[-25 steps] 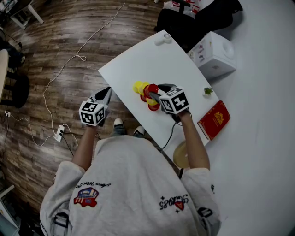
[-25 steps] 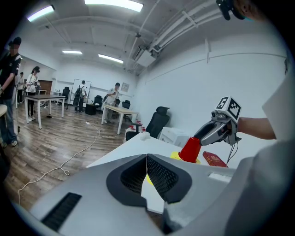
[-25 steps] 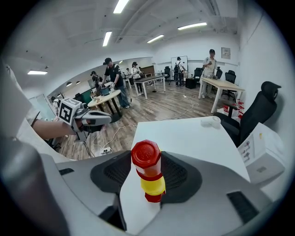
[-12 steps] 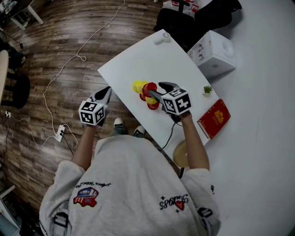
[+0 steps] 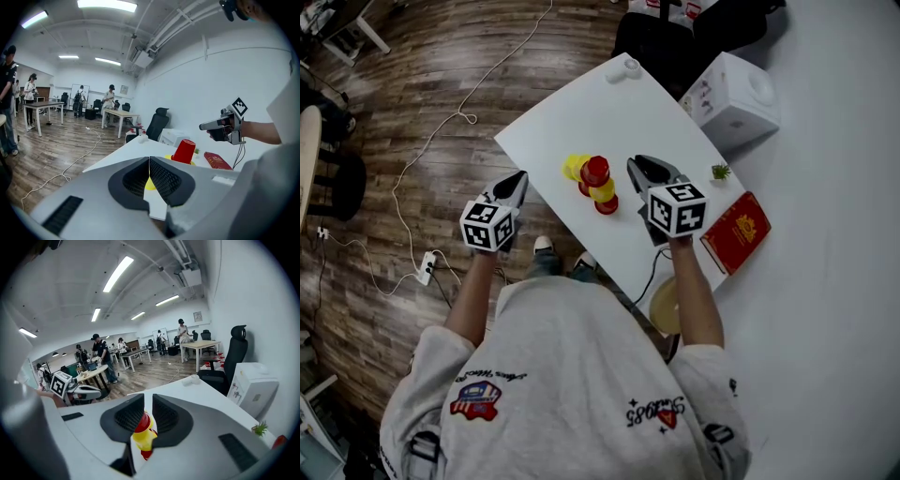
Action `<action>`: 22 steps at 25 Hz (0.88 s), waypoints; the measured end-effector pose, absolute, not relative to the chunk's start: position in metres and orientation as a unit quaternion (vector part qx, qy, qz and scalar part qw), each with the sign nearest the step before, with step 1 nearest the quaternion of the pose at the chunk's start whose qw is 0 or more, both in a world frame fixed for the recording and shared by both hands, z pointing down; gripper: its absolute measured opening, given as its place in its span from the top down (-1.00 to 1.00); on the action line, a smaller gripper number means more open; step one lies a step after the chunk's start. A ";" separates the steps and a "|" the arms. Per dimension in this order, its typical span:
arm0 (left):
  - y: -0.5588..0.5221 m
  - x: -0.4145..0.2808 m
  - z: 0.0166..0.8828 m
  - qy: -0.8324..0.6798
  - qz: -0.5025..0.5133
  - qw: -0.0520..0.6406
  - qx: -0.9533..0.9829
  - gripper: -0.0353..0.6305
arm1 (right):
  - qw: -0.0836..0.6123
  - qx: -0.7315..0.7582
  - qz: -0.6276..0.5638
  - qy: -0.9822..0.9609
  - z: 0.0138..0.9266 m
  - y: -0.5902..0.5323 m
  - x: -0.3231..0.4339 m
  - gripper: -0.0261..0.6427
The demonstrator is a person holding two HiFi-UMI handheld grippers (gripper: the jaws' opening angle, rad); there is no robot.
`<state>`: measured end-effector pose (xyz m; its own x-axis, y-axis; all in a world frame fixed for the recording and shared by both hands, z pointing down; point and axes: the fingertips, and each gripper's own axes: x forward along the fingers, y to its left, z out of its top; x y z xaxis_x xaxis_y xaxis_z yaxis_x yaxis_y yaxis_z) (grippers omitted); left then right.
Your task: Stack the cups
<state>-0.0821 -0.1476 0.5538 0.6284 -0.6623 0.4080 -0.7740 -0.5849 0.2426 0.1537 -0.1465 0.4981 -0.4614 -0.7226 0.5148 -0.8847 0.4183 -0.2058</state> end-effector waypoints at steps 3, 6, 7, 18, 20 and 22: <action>-0.136 -0.071 0.549 -0.413 0.138 0.193 0.879 0.88 | 0.155 0.506 0.222 -0.819 0.498 -0.139 0.169 0.90; -0.123 -0.063 0.541 -0.416 0.138 0.182 0.880 0.88 | 0.153 0.515 0.215 -0.816 0.500 -0.128 0.176 0.90; -0.120 -0.062 0.538 -0.417 0.138 0.178 0.881 0.88 | 0.154 0.520 0.213 -0.813 0.501 -0.125 0.178 0.90; -0.098 -0.064 0.498 -0.409 0.117 0.126 0.896 0.88 | 0.118 0.578 0.164 -0.790 0.479 -0.083 0.179 0.91; -0.089 -0.069 0.490 -0.406 0.111 0.117 0.900 0.88 | 0.111 0.591 0.151 -0.784 0.471 -0.071 0.176 0.90; -0.078 -0.076 0.482 -0.402 0.105 0.110 0.903 0.88 | 0.104 0.604 0.137 -0.778 0.463 -0.057 0.171 0.91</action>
